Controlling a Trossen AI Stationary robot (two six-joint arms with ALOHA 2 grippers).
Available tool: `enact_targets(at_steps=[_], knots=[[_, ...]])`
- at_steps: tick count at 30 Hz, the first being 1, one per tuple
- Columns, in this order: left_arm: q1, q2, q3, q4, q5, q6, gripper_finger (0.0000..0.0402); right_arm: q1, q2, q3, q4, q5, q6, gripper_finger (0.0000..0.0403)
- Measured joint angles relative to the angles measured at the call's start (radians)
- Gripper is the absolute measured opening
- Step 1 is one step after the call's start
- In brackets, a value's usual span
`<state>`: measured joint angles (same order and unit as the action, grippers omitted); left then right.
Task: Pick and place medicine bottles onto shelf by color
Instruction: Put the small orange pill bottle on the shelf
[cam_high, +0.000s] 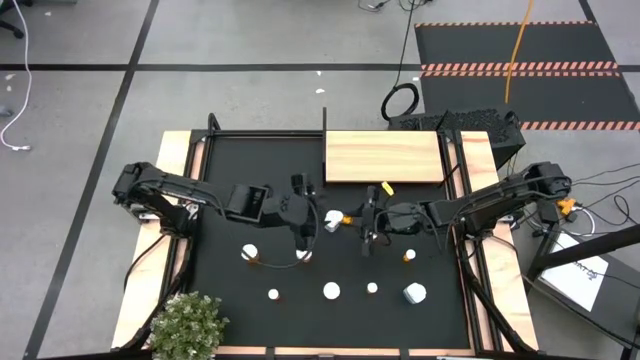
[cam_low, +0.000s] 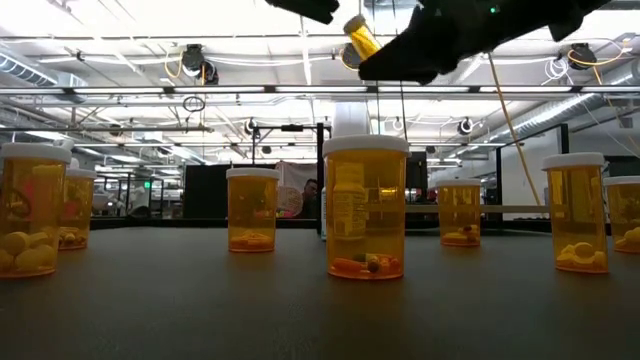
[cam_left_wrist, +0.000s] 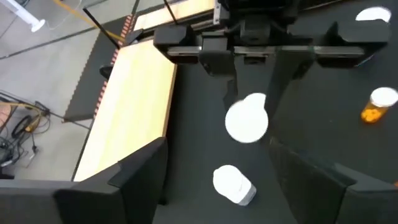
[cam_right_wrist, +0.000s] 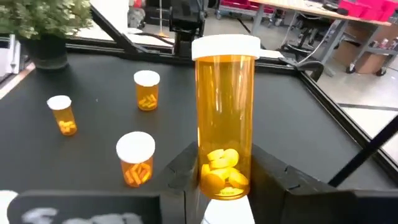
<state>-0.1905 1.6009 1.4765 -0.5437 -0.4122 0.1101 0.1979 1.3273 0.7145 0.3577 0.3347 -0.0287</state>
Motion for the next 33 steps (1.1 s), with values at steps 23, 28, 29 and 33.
enact_targets(at_steps=[23,28,29,33], knots=[[0.058,0.014,-0.197,0.65,0.147,-0.008,0.0251,0.007,-0.287,-0.267,0.355,-0.026,0.03,0.0099],[0.085,0.016,-0.253,0.801,0.24,-0.05,0.025,0.007,-0.278,-0.319,0.48,-0.026,0.012,0.01],[0.092,0.016,-0.262,0.822,0.27,-0.058,0.025,0.007,-0.278,-0.324,0.496,-0.026,0.01,0.01],[0.115,0.038,-0.281,0.898,0.332,-0.09,0.025,0.007,-0.277,-0.34,0.516,-0.026,0.006,0.01]])
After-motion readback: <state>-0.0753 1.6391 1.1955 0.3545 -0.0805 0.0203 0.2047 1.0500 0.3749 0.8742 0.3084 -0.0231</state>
